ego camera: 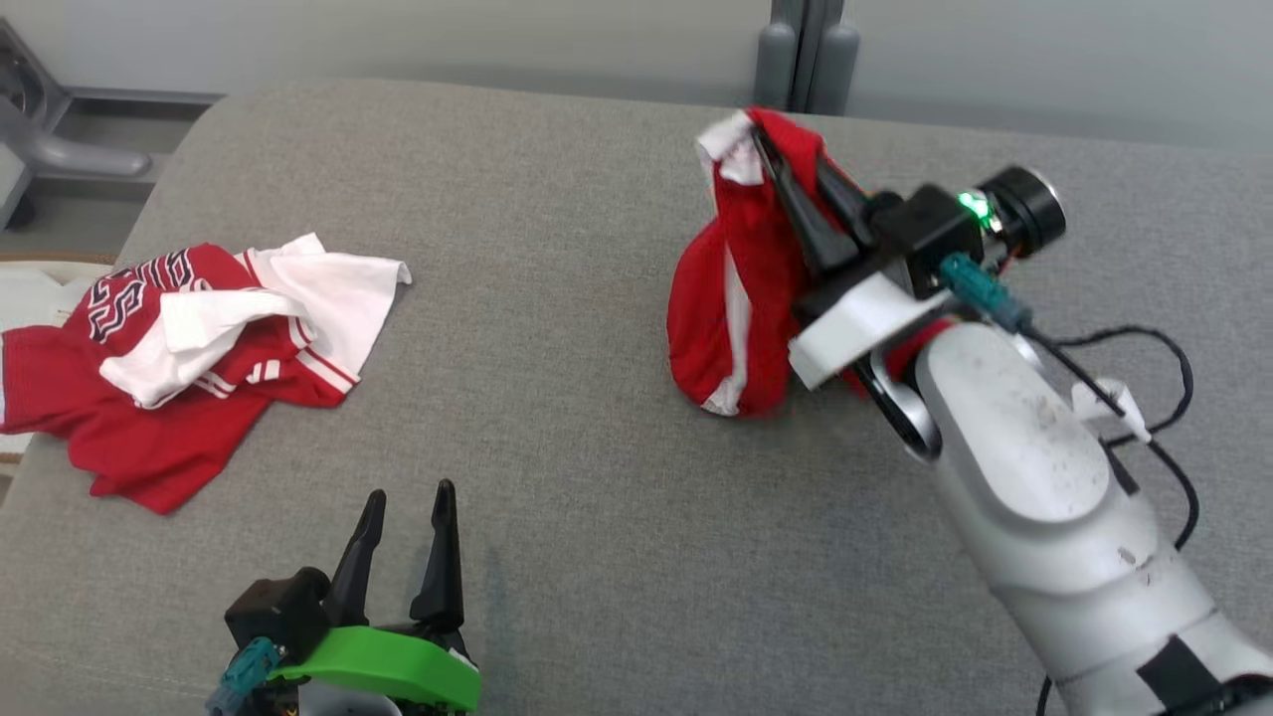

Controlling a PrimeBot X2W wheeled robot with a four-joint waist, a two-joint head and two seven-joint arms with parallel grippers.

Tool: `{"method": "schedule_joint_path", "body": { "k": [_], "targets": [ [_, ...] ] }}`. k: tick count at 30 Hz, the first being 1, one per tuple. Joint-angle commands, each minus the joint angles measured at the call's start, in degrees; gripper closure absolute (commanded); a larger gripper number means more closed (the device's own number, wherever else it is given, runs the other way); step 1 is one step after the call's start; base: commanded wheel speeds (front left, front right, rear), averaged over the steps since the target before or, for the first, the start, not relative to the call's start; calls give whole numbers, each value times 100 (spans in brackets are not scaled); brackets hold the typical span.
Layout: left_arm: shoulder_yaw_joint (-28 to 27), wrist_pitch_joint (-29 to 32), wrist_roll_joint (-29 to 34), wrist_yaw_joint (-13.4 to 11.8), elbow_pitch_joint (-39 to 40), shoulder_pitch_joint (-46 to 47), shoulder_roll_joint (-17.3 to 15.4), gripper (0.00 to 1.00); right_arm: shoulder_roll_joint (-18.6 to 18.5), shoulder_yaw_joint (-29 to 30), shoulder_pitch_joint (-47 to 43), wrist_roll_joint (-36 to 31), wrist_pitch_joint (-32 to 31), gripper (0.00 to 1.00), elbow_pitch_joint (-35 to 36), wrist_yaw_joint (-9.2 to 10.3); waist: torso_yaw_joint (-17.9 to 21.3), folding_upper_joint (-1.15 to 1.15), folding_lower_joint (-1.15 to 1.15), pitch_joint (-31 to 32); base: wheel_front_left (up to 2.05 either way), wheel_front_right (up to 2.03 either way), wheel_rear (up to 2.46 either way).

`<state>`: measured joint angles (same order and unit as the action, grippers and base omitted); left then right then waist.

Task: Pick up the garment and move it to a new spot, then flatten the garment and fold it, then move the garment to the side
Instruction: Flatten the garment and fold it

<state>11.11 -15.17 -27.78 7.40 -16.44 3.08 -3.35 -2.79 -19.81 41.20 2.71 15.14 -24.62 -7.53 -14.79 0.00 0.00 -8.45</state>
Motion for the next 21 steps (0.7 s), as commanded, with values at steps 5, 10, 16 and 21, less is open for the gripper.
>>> {"method": "schedule_joint_path", "body": {
  "k": [5,10,16,21],
  "targets": [
    [28,3,101,13,-56,-164,20,0,-30,-334,1119,960,1,100,337,8,15,0,0,476,0,0,0],
    [-31,3,197,13,-82,-313,24,0,-32,-165,1360,1012,1,100,191,8,155,0,0,591,0,0,0],
    [-2,3,178,13,-48,-393,31,0,-481,-147,140,1005,-20,100,-475,8,441,0,0,546,0,0,0],
    [79,3,157,13,24,-217,31,0,-1147,-73,-1345,930,-12,100,-1144,8,637,0,0,411,0,0,0]
  ]
}}
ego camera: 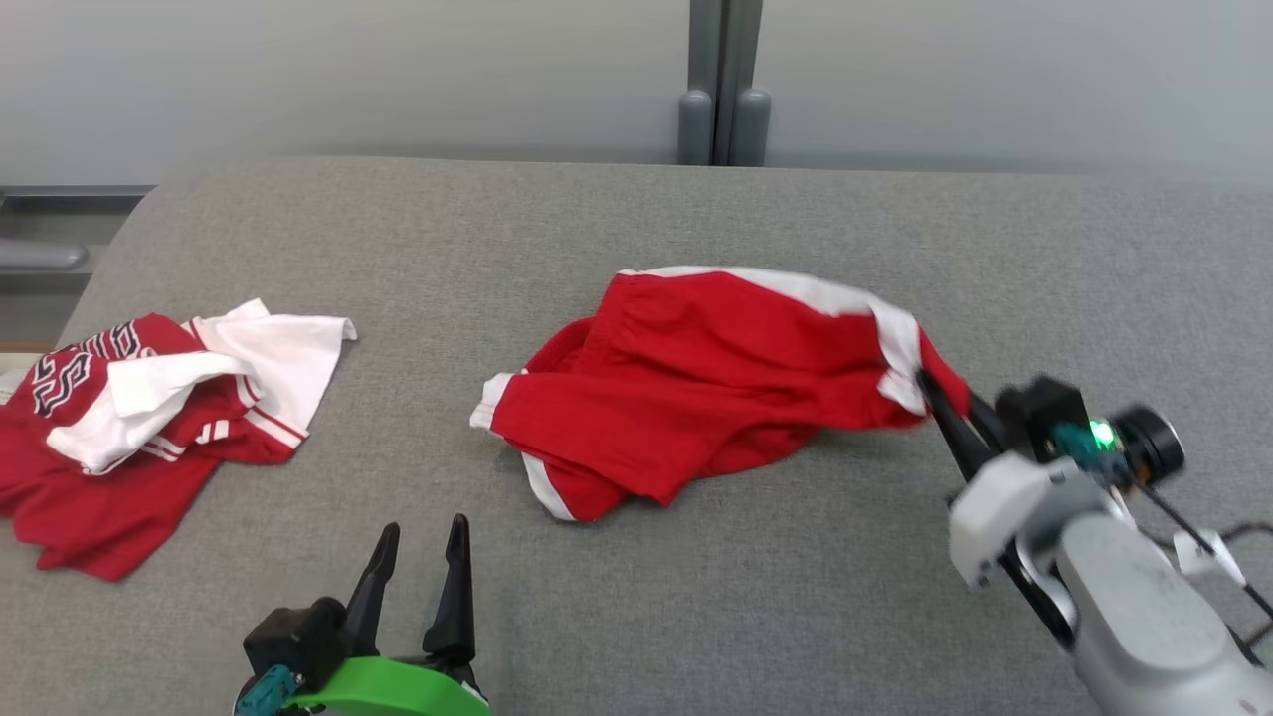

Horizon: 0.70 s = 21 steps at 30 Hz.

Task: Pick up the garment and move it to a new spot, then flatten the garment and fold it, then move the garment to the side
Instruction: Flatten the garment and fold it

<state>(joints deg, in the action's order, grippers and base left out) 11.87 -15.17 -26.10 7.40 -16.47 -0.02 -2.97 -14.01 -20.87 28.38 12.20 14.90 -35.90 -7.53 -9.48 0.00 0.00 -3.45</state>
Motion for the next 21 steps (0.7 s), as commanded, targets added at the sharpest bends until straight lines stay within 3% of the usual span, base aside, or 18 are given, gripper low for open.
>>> {"method": "schedule_joint_path", "body": {
  "k": [1,2,3,7,14,21],
  "targets": [
    [-1,3,-12,13,30,111,-7,0,-118,114,-263,-67,15,100,-149,8,141,0,0,-99,0,0,0],
    [14,3,1,13,30,118,-9,0,-225,205,-463,-182,19,64,-280,8,177,0,0,-106,0,0,0],
    [4,3,4,13,25,124,-12,0,-269,323,-605,-236,21,0,-395,8,211,0,0,-106,0,0,0],
    [-21,3,34,13,13,136,-55,0,-306,1145,-968,-529,33,0,-591,8,322,0,0,-88,0,0,0],
    [-41,3,56,13,-2,101,-60,0,108,2292,-1149,-1408,35,0,179,8,359,0,0,-40,0,0,0],
    [-13,3,59,13,-32,135,-41,0,703,2290,-1205,-1894,35,0,1144,8,293,0,0,-20,0,0,0]
  ]
}}
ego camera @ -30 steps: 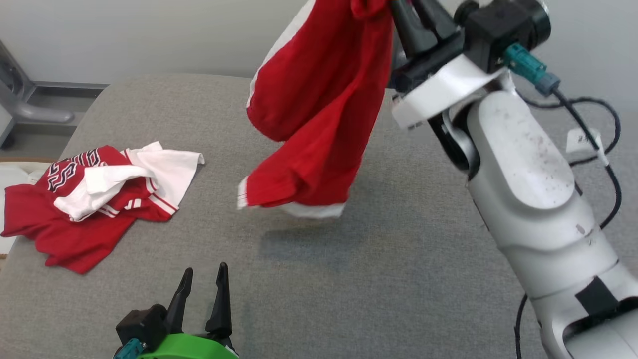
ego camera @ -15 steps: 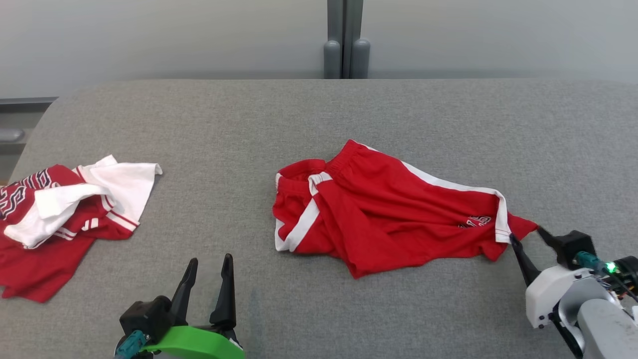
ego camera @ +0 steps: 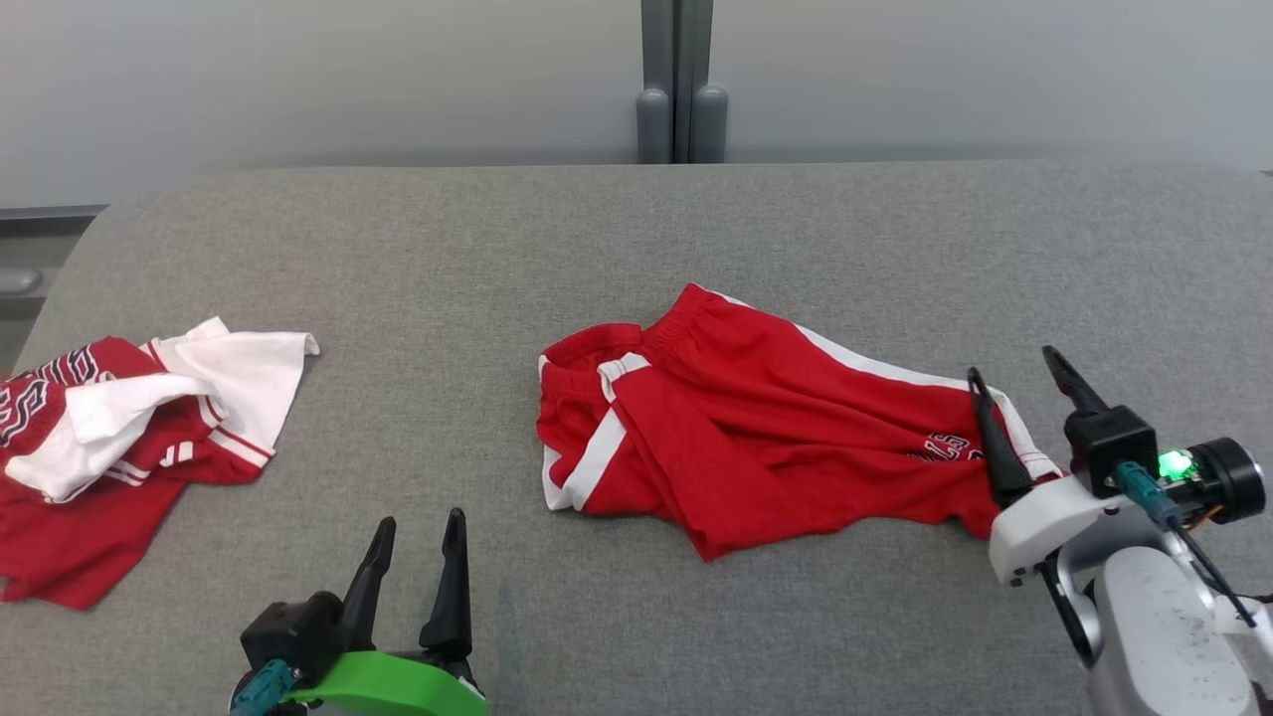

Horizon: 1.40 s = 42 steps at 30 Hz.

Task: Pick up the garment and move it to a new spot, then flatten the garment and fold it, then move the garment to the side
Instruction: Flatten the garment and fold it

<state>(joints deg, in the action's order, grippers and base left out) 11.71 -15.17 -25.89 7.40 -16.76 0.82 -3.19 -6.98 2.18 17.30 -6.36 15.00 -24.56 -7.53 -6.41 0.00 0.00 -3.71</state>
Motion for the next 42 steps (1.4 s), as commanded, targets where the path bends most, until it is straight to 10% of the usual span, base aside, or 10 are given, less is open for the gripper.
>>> {"method": "schedule_joint_path", "body": {
  "k": [1,32,42],
  "targets": [
    [5,3,39,13,-4,49,-17,0,53,-84,-106,-50,26,0,63,8,-25,0,0,8,0,0,0],
    [421,4,-80,13,-127,264,-41,0,394,-2817,922,1652,27,0,-1105,8,-906,0,0,-291,0,0,0],
    [425,3,-161,13,-149,291,-58,0,394,-2814,1121,1632,27,0,-1911,8,-1164,0,0,-418,0,0,0]
  ]
}}
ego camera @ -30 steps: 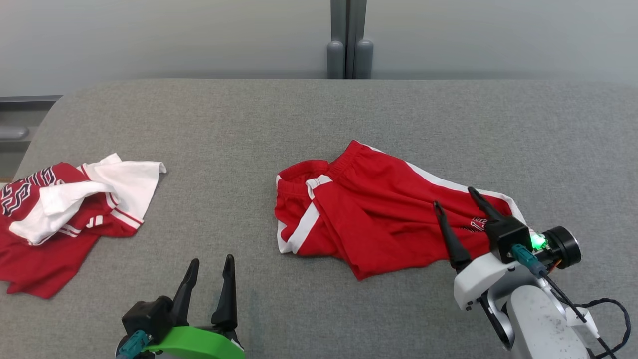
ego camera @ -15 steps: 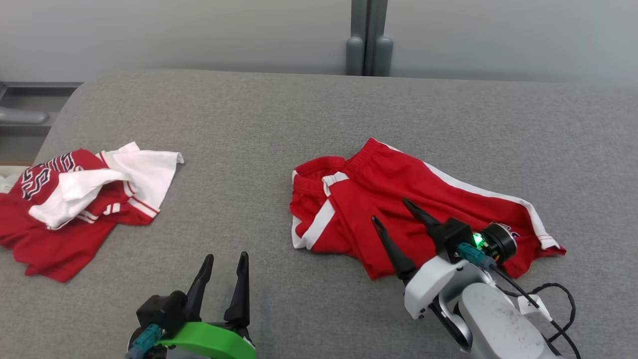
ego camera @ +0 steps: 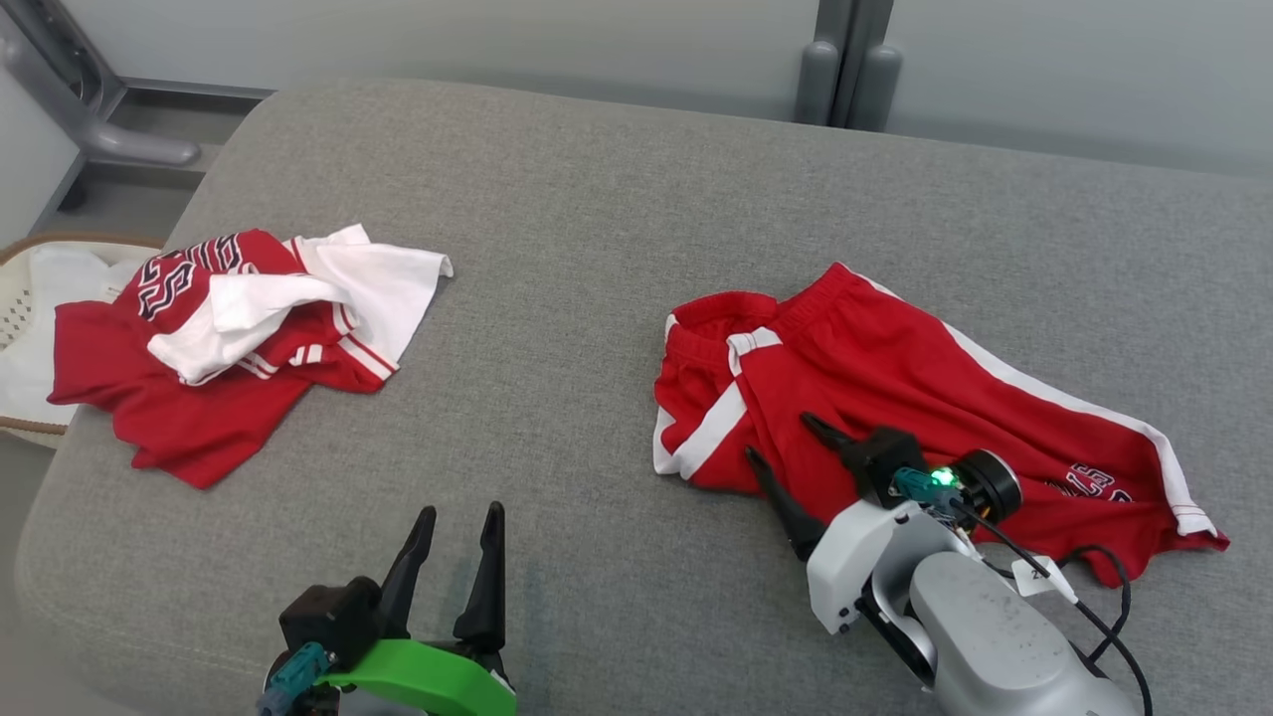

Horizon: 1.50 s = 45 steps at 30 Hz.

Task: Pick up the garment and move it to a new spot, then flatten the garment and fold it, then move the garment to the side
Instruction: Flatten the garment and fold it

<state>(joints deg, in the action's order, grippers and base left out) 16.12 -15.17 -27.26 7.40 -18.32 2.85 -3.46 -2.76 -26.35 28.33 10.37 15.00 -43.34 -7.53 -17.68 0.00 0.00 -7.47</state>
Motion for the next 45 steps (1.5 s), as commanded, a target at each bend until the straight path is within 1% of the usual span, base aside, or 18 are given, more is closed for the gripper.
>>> {"method": "schedule_joint_path", "body": {
  "k": [1,2,3,4,5,6,7,12,16,19,22,27,31,37,38,39,41,45],
  "targets": [
    [-21,3,-30,13,11,90,-30,0,-30,98,24,-77,27,0,-67,8,-41,0,0,-52,0,0,0],
    [-28,3,-37,13,15,102,-28,0,-29,152,31,-128,27,0,-116,8,-44,0,0,-68,0,0,0],
    [-29,3,-33,13,20,117,-25,0,-29,192,29,-150,27,5,-140,8,-46,0,0,-80,0,0,0],
    [-28,3,-34,13,25,135,-22,0,-28,232,25,-202,27,20,-164,8,-48,0,0,-91,0,0,0],
    [-26,3,-43,13,29,150,-20,0,-24,265,24,-219,27,51,-171,8,-53,0,0,-104,0,0,0],
    [-24,3,-47,13,33,160,-18,0,-25,283,29,-231,27,78,-173,8,-56,0,0,-115,0,0,0],
    [-28,3,-53,13,35,167,-16,0,-26,319,31,-193,27,100,-124,8,-57,0,0,-124,0,0,0],
    [-98,3,-28,13,48,96,-17,0,-26,431,-35,61,28,100,353,8,66,0,0,-49,0,0,0],
    [-220,3,62,13,39,-51,-41,0,-30,702,-156,294,27,100,771,8,352,0,0,125,0,0,0],
    [-291,3,130,13,39,-140,-39,0,-34,1107,-299,494,27,100,1142,8,668,0,0,305,0,0,0],
    [-329,3,183,13,28,-255,-26,0,-31,1671,-593,609,27,100,1441,8,940,0,0,472,0,0,0],
    [-377,3,226,13,63,-365,18,0,-25,2515,-1384,307,27,100,1858,8,1334,0,0,626,0,0,0],
    [-398,3,248,13,79,-362,31,0,-26,3073,-2020,-99,27,100,2024,8,1523,0,0,602,0,0,0],
    [-422,3,282,13,49,-334,40,0,-32,3378,-2698,-643,27,100,2018,8,1653,0,0,532,0,0,0],
    [-425,3,288,13,39,-326,41,0,-33,3453,-2771,-711,27,54,1934,8,1660,0,0,528,0,0,0],
    [-428,3,294,13,34,-319,42,0,-28,3513,-2780,-712,27,0,1877,8,1664,0,0,526,0,0,0],
    [-426,3,313,13,19,-310,41,0,-27,3657,-2749,-758,27,0,1768,8,1660,0,0,529,0,0,0],
    [-448,3,338,13,-2,-310,43,0,-28,3888,-2545,-720,28,0,1913,8,1640,0,0,541,0,0,0]
  ]
}}
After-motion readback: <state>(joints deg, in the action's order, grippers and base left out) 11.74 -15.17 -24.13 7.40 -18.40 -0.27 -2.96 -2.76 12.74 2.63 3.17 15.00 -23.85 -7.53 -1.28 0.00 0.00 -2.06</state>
